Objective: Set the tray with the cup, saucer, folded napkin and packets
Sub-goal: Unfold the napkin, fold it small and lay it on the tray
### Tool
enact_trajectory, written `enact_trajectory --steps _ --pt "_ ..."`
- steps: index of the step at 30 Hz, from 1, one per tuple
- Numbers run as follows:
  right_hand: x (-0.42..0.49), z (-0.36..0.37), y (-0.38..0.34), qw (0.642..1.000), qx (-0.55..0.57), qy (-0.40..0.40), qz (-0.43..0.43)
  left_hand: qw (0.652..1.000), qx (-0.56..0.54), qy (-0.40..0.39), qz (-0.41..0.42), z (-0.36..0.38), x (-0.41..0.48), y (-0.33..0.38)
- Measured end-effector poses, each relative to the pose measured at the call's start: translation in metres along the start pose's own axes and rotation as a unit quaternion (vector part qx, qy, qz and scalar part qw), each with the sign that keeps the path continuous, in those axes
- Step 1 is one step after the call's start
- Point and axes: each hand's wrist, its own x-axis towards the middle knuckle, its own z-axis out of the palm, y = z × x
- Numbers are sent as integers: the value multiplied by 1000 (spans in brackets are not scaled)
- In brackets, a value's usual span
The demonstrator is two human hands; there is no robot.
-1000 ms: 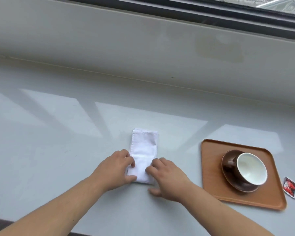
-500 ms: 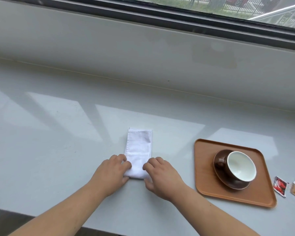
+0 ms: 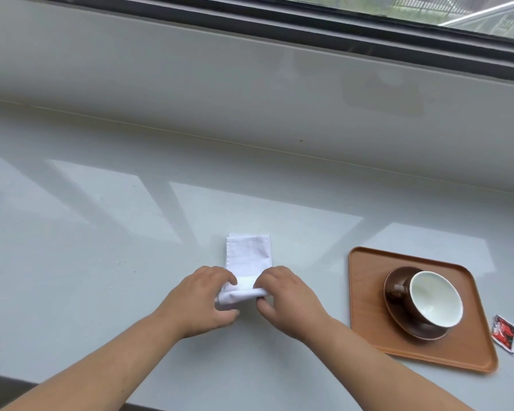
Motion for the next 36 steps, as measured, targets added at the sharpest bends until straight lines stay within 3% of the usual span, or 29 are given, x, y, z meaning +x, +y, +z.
enact_trajectory --steps 5,10,17,21,25,29,36 --pt "28 -11 8 963 197 7 185 975 -191 24 -111 -12 33 -6" --pt "60 -16 20 939 240 16 246 956 -255 25 -141 -20 68 -9" --pt "96 -14 28 938 167 24 302 968 -166 26 -187 -18 103 -18" --pt "102 -9 33 932 97 25 349 979 -61 41 -192 -20 115 -18" --pt "102 -5 33 926 31 12 375 982 -24 40 -182 -26 125 -13" --pt "101 0 29 926 45 9 375 991 40 13 -125 -32 140 -4" --pt "88 -6 30 926 86 -1 369 985 0 -85 -147 -42 154 3"
